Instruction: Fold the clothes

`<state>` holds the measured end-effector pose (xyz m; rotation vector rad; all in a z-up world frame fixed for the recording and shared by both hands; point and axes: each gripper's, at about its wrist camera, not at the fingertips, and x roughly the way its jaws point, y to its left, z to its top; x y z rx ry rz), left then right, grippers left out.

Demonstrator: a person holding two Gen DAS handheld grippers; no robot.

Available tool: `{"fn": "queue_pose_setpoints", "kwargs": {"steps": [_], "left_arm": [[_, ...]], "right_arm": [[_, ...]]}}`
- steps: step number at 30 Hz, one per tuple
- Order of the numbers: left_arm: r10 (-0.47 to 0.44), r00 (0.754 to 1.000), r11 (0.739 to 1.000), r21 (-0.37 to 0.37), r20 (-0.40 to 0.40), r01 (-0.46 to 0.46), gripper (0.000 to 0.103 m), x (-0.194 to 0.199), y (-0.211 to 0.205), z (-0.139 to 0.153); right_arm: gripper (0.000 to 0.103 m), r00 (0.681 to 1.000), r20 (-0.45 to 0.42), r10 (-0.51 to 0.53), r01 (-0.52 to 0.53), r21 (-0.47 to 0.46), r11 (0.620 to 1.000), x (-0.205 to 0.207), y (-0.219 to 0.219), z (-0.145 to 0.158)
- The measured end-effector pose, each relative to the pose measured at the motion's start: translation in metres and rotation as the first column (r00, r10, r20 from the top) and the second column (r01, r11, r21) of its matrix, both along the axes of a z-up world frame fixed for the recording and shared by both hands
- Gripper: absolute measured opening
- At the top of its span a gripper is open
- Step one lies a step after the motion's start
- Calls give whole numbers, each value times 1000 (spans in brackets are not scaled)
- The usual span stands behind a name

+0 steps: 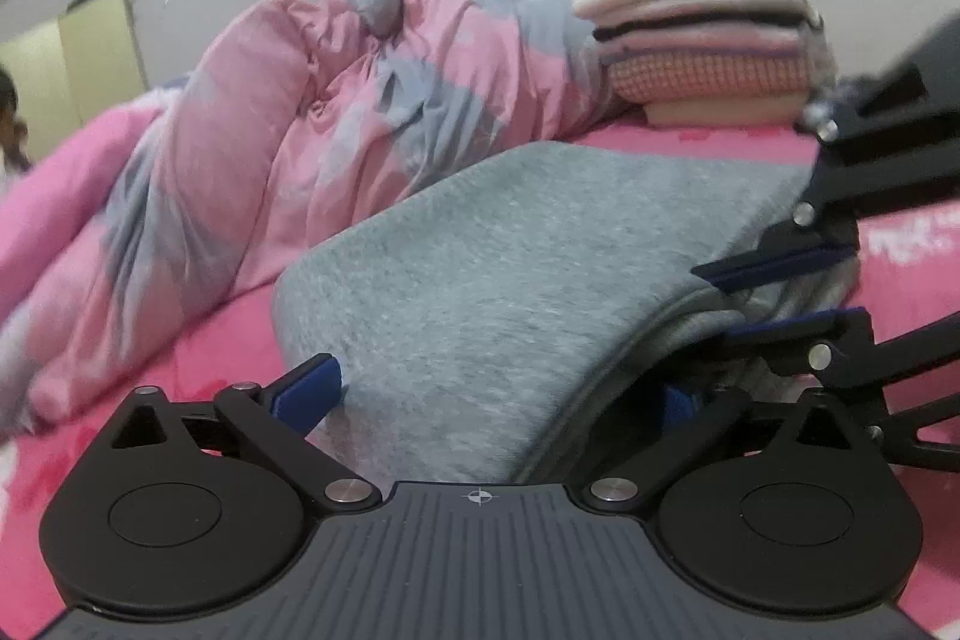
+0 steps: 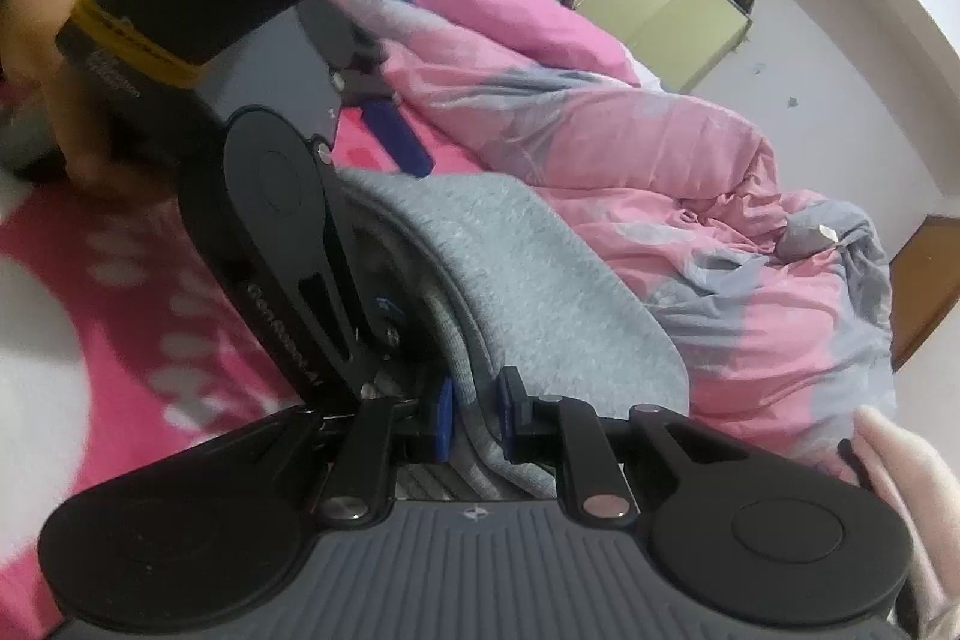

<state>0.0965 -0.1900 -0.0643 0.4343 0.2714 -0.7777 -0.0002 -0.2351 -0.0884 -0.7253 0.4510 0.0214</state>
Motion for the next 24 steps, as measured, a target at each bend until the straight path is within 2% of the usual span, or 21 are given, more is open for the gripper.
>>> {"fn": "queue_pose_setpoints", "kwargs": {"steps": [2,7,9,12,14,16,17,18,19,20,23,24], "left_arm": [[2,1000,1000,-16,-17,-2,102,2,7,4],[-59,998,998,-19,18,59,101,-9,42,26],[-93,995,993,-76,27,94,101,-12,57,39],[-119,993,974,-197,-15,114,99,-9,63,50],[-128,991,963,-246,-47,113,93,-5,57,51],[-132,990,969,-218,-48,118,72,-6,44,41],[-143,988,972,-197,-59,129,68,-7,40,34],[-154,986,974,-176,-69,140,59,-7,35,28],[-165,983,976,-156,-80,151,54,-8,31,21],[-171,982,978,-135,-83,159,54,-10,28,14],[-184,980,980,-88,-68,178,54,-15,25,7],[-183,981,980,-87,-69,177,55,-15,25,6]], "right_arm": [[18,1000,-1,-9,9,50,999,-2,-6,8],[18,999,-9,-39,40,134,990,-24,-18,37],[18,998,10,-57,53,246,968,-34,-29,59],[18,993,51,-102,71,421,904,-37,-46,87],[18,988,70,-141,91,477,874,-27,-50,94],[18,979,75,-188,123,521,845,-15,-54,96],[18,974,70,-216,145,538,831,-8,-55,94],[18,968,59,-245,172,556,813,-3,-56,91],[18,959,40,-280,208,574,792,1,-60,84],[18,949,19,-315,243,591,769,5,-65,77],[18,916,-143,-374,370,659,655,11,-88,34],[18,921,-123,-371,350,683,641,5,-92,30]]}}
